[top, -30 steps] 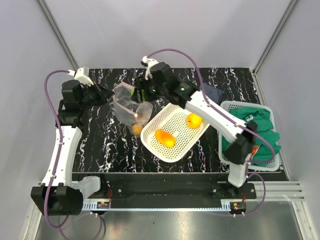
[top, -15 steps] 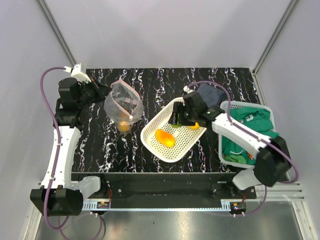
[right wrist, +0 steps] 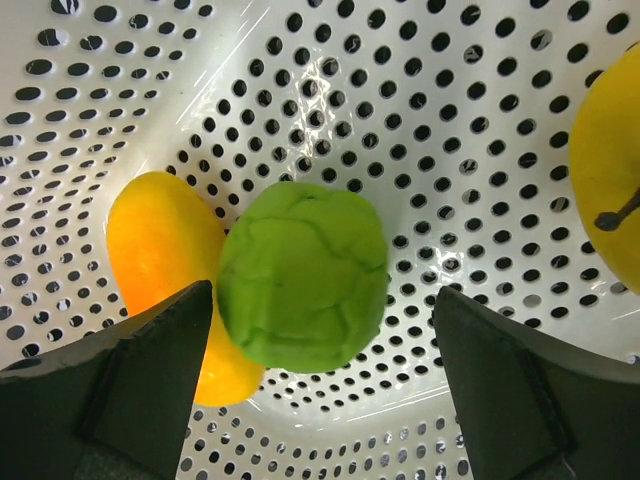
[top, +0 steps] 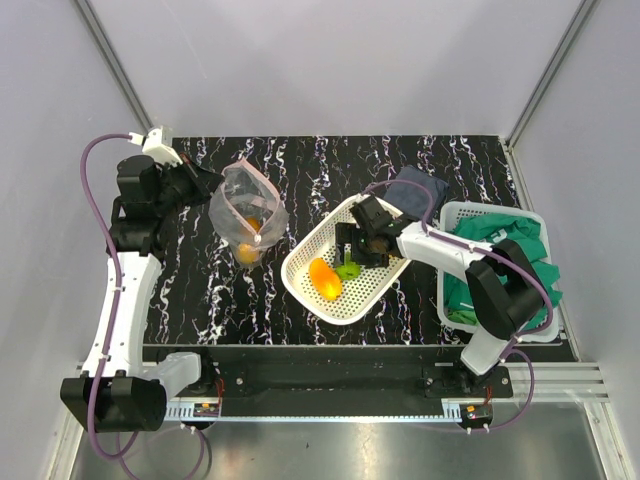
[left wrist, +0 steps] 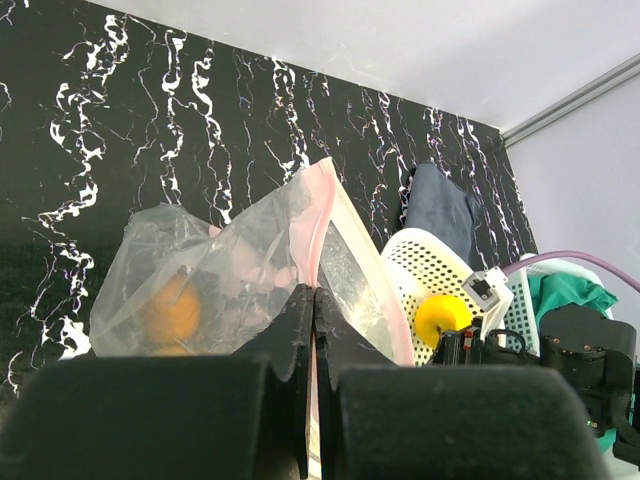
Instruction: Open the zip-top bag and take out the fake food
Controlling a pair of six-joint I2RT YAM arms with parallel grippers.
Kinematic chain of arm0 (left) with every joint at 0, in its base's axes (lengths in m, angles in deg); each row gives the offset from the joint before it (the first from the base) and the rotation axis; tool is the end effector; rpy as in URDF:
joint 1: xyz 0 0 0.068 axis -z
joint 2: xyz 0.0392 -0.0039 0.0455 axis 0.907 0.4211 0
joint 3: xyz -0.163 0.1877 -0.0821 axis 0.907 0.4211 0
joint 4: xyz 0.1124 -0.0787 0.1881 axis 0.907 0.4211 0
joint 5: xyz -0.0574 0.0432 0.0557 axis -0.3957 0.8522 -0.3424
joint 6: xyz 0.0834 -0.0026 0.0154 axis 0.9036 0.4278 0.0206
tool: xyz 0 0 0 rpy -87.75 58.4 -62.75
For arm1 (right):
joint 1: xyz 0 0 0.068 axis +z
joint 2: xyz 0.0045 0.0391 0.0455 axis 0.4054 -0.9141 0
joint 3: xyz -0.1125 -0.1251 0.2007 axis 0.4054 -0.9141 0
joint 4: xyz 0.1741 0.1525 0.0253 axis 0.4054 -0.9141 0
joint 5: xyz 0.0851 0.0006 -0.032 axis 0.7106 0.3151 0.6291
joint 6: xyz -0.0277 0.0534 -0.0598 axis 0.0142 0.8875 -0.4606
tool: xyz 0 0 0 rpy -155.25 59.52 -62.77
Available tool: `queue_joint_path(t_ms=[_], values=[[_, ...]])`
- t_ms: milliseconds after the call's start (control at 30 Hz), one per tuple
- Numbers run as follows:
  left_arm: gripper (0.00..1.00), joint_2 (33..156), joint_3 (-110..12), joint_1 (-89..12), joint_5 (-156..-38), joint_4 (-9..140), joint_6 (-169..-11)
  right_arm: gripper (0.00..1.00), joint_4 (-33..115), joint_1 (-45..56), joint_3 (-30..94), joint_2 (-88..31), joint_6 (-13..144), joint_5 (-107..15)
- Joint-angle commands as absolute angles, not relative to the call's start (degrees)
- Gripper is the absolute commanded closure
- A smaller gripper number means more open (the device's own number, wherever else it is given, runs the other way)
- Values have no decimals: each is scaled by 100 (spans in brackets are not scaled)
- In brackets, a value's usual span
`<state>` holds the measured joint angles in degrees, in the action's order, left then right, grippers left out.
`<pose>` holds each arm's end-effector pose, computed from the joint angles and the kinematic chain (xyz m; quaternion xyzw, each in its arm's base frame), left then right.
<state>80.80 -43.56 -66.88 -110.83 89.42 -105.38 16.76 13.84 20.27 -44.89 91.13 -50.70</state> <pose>0.2470 -0.0203 0.3731 -0.0843 0.7909 -0.2776 0.5388 0.2672 0.2119 0.1680 -0.0518 0.9617 0.1746 0.2051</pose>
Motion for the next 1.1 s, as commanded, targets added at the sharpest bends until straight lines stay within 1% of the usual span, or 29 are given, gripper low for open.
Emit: queue_joint_path(t_ms=[0,167,233,267,300,367,400,500,567,633,700,733,867,933,967,1067], values=[[100,7883,-4368,-6720,-11256,8788,-10534,0,1579,1414,2448,-4349,8903,-5304],[100,7909,-4315,-6720,-11379,8761,-10551,0,1288,1458,3115,-4164,8675,-5384],[100,7909,-4289,-6712,-11467,8761,-10569,2,1236,1449,3405,-4164,8640,-5236],[100,7909,-4245,-6703,-11459,8770,-10578,4,1210,1449,3746,-4199,8622,-5156],[100,7892,-4236,-6712,-11467,8762,-10569,7,1175,1458,3924,-4217,8639,-5129],[100,7865,-4184,-6703,-11450,8744,-10587,10,1130,1484,4545,-4374,8631,-5024],[100,7857,-4183,-6703,-11485,8744,-10595,13,1035,1502,4784,-4445,8622,-4997],[100,7865,-4157,-6712,-11651,8709,-10657,15,771,1704,5830,-4848,8526,-5014],[100,7839,-4166,-6712,-11687,8700,-10666,19,726,1923,6496,-5155,8446,-5024],[100,7821,-4174,-6712,-11678,8691,-10683,25,682,2081,7103,-5367,8411,-4997],[100,7795,-4174,-6703,-11643,8691,-10675,28,595,2292,7509,-5727,8402,-4962],[100,7804,-4174,-6712,-11634,8691,-10675,32,533,2354,7938,-5989,8402,-4936],[100,7813,-4183,-6712,-11713,8674,-10780,38,401,2609,8627,-6554,8499,-4559],[100,7786,-4087,-6694,-11967,8508,-11017,41,392,2750,8846,-6817,8516,-4540],[100,7725,-4052,-6685,-12029,8463,-11104,45,392,2785,8882,-6888,8516,-4575],[100,7532,-3955,-6677,-11977,8392,-11394,50,392,2838,8961,-7134,8569,-4663]])
